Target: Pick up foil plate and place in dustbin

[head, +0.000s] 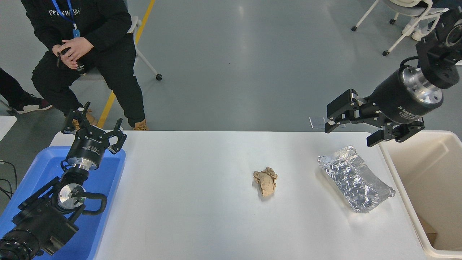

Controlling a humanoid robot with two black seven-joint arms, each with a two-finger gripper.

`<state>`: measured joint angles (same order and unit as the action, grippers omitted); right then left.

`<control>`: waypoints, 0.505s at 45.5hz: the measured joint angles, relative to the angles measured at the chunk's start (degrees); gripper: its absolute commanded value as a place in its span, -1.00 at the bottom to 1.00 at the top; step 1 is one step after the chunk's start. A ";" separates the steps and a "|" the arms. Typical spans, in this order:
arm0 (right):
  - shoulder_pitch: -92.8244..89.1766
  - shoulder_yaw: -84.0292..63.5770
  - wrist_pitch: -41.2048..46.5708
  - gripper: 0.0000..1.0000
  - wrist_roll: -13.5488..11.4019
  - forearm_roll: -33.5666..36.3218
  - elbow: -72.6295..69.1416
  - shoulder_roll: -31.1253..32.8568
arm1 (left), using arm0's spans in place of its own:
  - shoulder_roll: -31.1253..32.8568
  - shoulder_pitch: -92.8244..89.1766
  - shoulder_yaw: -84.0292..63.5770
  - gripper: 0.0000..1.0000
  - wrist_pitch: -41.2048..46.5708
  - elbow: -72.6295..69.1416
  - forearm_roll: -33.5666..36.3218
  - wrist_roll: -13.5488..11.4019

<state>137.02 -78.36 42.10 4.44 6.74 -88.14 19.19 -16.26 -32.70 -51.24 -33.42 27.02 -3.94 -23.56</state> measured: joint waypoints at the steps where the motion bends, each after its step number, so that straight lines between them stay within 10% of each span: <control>1: -0.10 -0.02 -0.01 1.00 0.00 -0.03 0.00 0.10 | 0.00 0.00 0.00 0.98 0.00 0.00 0.00 0.00; 23: -9.36 -3.10 -7.02 1.00 -0.11 -0.58 4.18 4.78 | 0.00 -0.01 0.00 0.98 0.00 -0.03 -0.01 0.00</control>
<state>127.66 -81.46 35.08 4.33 6.16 -83.97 23.98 -16.26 -32.70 -51.24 -33.41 26.99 -3.96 -23.56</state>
